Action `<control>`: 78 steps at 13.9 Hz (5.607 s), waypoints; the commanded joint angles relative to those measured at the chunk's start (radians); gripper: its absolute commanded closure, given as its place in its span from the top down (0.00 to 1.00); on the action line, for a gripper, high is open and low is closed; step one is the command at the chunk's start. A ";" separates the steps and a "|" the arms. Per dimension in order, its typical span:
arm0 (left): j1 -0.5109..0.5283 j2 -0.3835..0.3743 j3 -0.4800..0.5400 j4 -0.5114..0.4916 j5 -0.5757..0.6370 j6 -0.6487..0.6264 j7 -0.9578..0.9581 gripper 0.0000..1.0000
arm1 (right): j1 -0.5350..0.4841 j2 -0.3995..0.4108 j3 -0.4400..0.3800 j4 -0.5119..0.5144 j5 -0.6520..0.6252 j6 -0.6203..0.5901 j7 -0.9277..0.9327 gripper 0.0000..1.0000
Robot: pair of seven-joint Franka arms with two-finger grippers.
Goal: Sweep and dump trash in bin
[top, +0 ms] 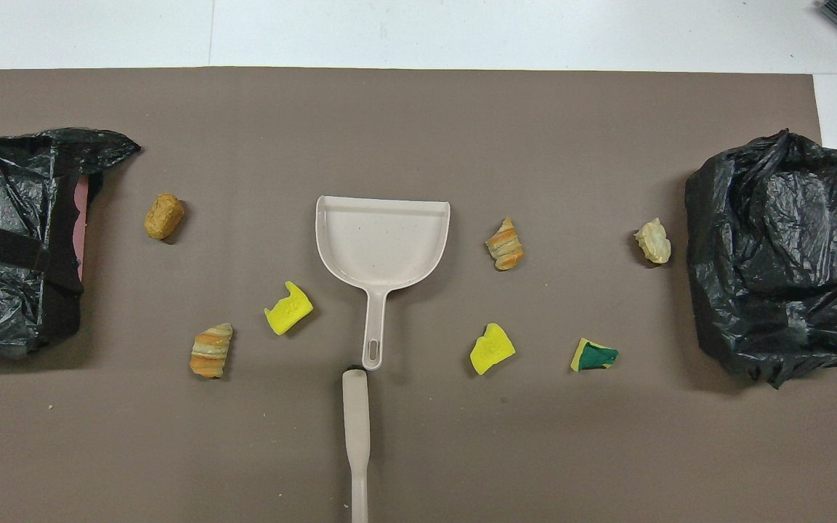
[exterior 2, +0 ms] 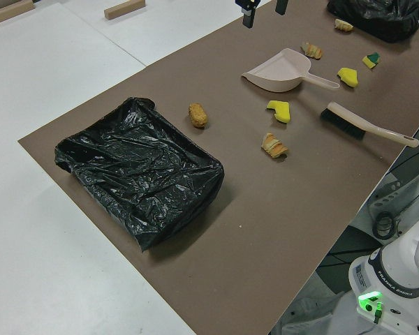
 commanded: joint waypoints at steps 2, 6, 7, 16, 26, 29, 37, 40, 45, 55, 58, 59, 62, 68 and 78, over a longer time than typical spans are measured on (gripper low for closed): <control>-0.010 -0.013 0.006 -0.005 0.004 -0.002 0.001 1.00 | -0.006 -0.005 -0.006 0.000 0.031 -0.020 0.019 1.00; -0.011 -0.013 0.006 -0.005 0.004 -0.006 -0.004 1.00 | 0.004 -0.015 -0.005 -0.010 0.030 -0.026 0.015 1.00; -0.014 -0.013 0.003 -0.005 0.000 -0.005 -0.005 1.00 | 0.001 -0.016 -0.006 -0.008 0.031 -0.027 0.010 1.00; -0.018 -0.197 -0.179 -0.284 -0.005 0.081 -0.117 1.00 | 0.009 -0.037 -0.003 -0.034 0.019 -0.055 -0.002 1.00; -0.018 -0.424 -0.494 -0.752 -0.243 0.329 -0.343 1.00 | 0.009 -0.049 -0.003 -0.034 0.030 -0.078 -0.013 1.00; -0.018 -0.418 -0.627 -0.865 -0.293 0.454 -0.393 1.00 | 0.011 -0.049 0.024 -0.043 0.031 -0.057 -0.060 1.00; -0.110 -0.404 -0.792 -1.112 -0.505 0.602 -0.565 1.00 | 0.160 0.110 0.111 -0.043 0.036 0.161 0.021 1.00; -0.108 -0.400 -0.799 -1.119 -0.542 0.610 -0.568 0.77 | 0.259 0.194 0.111 -0.043 0.072 0.279 0.152 1.00; -0.099 -0.382 -0.816 -1.113 -0.542 0.610 -0.600 0.19 | 0.417 0.311 0.111 -0.062 0.057 0.457 0.323 1.00; -0.025 -0.388 -0.488 -0.917 -0.303 0.402 -0.435 0.00 | 0.491 0.238 0.111 -0.236 0.071 0.546 0.325 1.00; -0.005 -0.348 -0.418 -0.877 -0.116 0.420 -0.265 0.00 | 0.529 0.242 0.111 -0.255 0.068 0.555 0.354 1.00; -0.001 -0.319 -0.373 -0.854 -0.075 0.422 -0.213 0.00 | 0.555 0.259 0.111 -0.254 0.054 0.578 0.395 1.00; -0.004 -0.202 -0.238 -0.734 -0.012 0.432 -0.182 0.00 | 0.638 0.306 0.109 -0.252 0.013 0.638 0.455 1.00; -0.007 -0.037 -0.029 -0.558 0.116 0.462 0.107 0.00 | 0.762 0.440 0.111 -0.252 -0.061 0.758 0.696 1.00; 0.001 0.204 0.090 -0.389 0.196 0.520 0.164 0.00 | 0.799 0.402 0.111 -0.356 -0.061 0.744 0.719 0.00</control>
